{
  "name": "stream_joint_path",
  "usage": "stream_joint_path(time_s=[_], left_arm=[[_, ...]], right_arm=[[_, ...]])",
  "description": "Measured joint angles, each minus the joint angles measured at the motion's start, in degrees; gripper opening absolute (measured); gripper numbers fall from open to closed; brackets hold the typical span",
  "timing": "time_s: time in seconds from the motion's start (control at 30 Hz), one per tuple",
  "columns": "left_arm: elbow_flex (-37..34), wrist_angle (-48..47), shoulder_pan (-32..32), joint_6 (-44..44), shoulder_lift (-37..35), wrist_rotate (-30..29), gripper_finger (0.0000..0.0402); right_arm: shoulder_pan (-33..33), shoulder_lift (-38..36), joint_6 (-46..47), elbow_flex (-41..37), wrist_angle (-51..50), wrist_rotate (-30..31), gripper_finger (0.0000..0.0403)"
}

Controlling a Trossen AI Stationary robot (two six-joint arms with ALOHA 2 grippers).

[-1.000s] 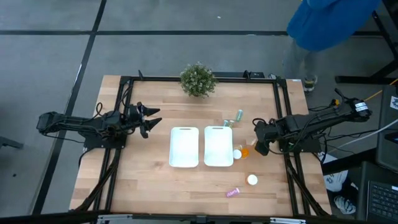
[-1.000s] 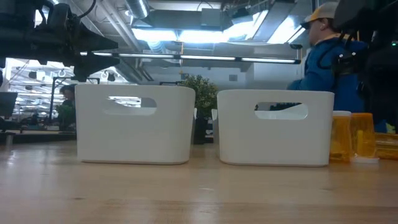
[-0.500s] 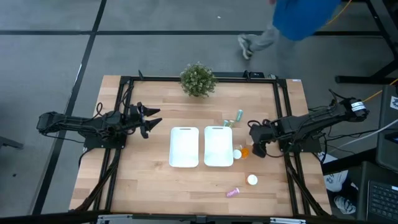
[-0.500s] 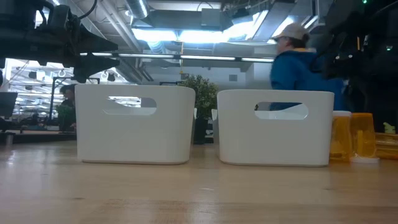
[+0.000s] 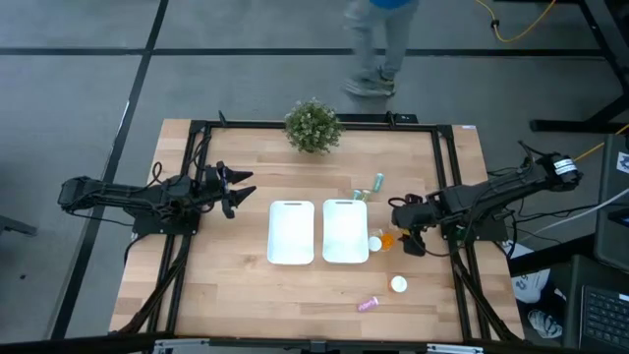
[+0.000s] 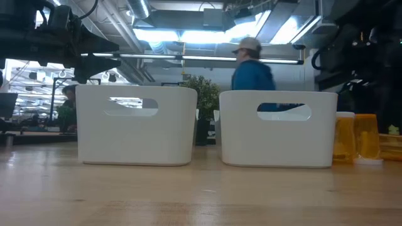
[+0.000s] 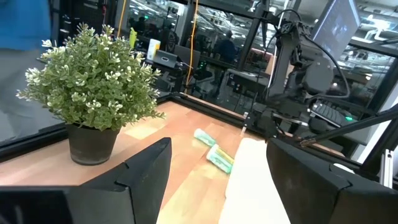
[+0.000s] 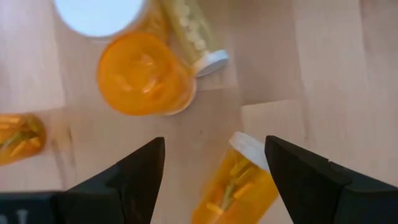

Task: Pick and place medicine bottles into bin by pill shape (circle, oval)
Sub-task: Put the orange capsule bottle into the right white bin

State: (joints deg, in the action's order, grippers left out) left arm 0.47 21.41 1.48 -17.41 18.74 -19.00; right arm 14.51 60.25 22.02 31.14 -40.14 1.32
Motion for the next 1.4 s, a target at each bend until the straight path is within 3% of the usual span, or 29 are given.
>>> stream_joint_path(time_s=[0.4, 0.8, 1.03, 1.2, 1.4], left_arm=[[0.0, 0.0, 0.0, 0.0, 0.0, 0.0, 0.0255], [0.0, 0.0, 0.0, 0.0, 0.0, 0.0, 0.0255], [0.0, 0.0, 0.0, 0.0, 0.0, 0.0, 0.0255], [0.0, 0.0, 0.0, 0.0, 0.0, 0.0, 0.0255], [0.0, 0.0, 0.0, 0.0, 0.0, 0.0, 0.0255]], right_arm=[[1.1, 0.0, 8.2, 0.0, -8.3, 5.7, 0.0278], [1.1, 0.0, 31.3, 0.0, -12.7, 8.1, 0.0278], [1.1, 0.0, 31.7, -5.3, -4.6, 6.6, 0.0278], [1.1, 0.0, 31.7, -7.2, -4.5, 3.8, 0.0278], [1.1, 0.0, 31.6, -7.2, -2.9, 5.3, 0.0278]])
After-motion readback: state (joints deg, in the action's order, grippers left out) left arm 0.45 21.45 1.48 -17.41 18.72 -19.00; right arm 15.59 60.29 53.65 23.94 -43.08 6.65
